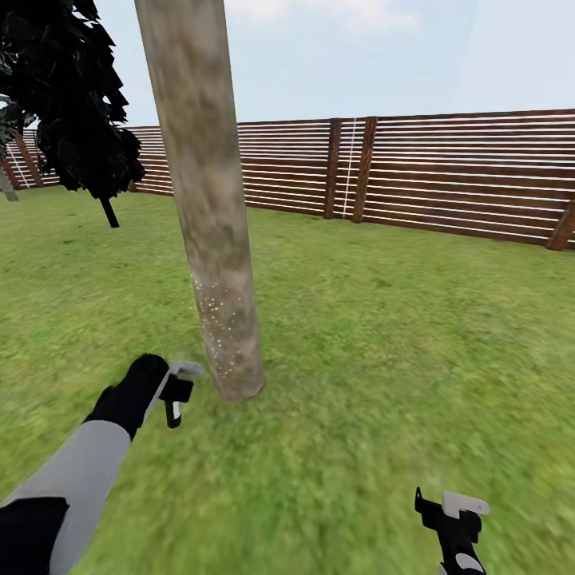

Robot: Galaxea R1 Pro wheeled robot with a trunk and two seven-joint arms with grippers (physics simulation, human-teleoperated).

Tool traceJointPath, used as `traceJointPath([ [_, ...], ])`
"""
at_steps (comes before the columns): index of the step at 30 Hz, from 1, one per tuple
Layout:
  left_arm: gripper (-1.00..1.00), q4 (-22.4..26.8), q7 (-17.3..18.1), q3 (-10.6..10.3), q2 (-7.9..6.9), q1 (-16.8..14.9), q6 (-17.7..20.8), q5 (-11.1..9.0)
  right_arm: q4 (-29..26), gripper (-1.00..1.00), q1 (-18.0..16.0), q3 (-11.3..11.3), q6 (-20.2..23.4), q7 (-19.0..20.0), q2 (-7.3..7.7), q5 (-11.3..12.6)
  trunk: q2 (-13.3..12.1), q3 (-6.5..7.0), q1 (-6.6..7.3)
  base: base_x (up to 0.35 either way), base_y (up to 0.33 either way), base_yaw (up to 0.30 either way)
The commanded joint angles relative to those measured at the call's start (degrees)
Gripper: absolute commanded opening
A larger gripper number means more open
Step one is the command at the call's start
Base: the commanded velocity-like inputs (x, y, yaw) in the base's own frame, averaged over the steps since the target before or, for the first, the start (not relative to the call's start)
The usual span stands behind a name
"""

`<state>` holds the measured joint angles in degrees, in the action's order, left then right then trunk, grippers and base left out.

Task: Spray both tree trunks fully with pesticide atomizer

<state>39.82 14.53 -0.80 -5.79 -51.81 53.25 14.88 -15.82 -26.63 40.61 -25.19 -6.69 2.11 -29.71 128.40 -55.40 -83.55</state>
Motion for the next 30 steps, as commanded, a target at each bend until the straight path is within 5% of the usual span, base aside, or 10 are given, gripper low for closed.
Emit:
traceJointPath([
  [1,-1.00,-2.03,-0.18,0.01,0.85,0.39,-0.69,0.19,0.00,1.00,0.00,0.00,0.00,0.00,0.00,0.00,0.00,0.01,0.00,0.000,0.000,0.000],
  [5,-1.00,-3.59,-1.87,0.58,1.66,0.86,-2.16,-0.13,0.33,1.00,0.06,0.00,0.03,0.00,0.00,-0.02,0.00,0.01,0.00,0.000,0.000,0.000],
  [7,-1.00,-8.56,-9.27,6.75,2.73,3.12,-9.23,-4.77,1.94,1.00,0.16,-0.02,0.00,0.01,0.03,-0.11,0.00,0.01,0.00,0.000,0.000,0.000],
  [12,-1.00,-18.99,-20.62,8.73,2.52,3.85,-21.71,-7.92,2.27,1.00,0.20,-0.09,-0.04,0.01,0.23,-0.30,0.00,0.01,0.00,0.000,0.000,0.000],
  [15,-1.00,-22.01,-21.21,8.73,2.58,3.90,-24.69,-10.02,2.27,1.00,0.75,-0.12,-0.04,0.01,0.42,-0.32,0.00,0.01,0.00,0.003,0.000,0.000],
  [30,-1.00,-21.95,-21.87,8.71,5.26,3.91,-25.30,-13.16,2.37,1.00,1.23,-0.18,-0.11,-0.17,-0.09,-0.18,0.00,0.01,0.00,0.102,-0.193,0.041],
])
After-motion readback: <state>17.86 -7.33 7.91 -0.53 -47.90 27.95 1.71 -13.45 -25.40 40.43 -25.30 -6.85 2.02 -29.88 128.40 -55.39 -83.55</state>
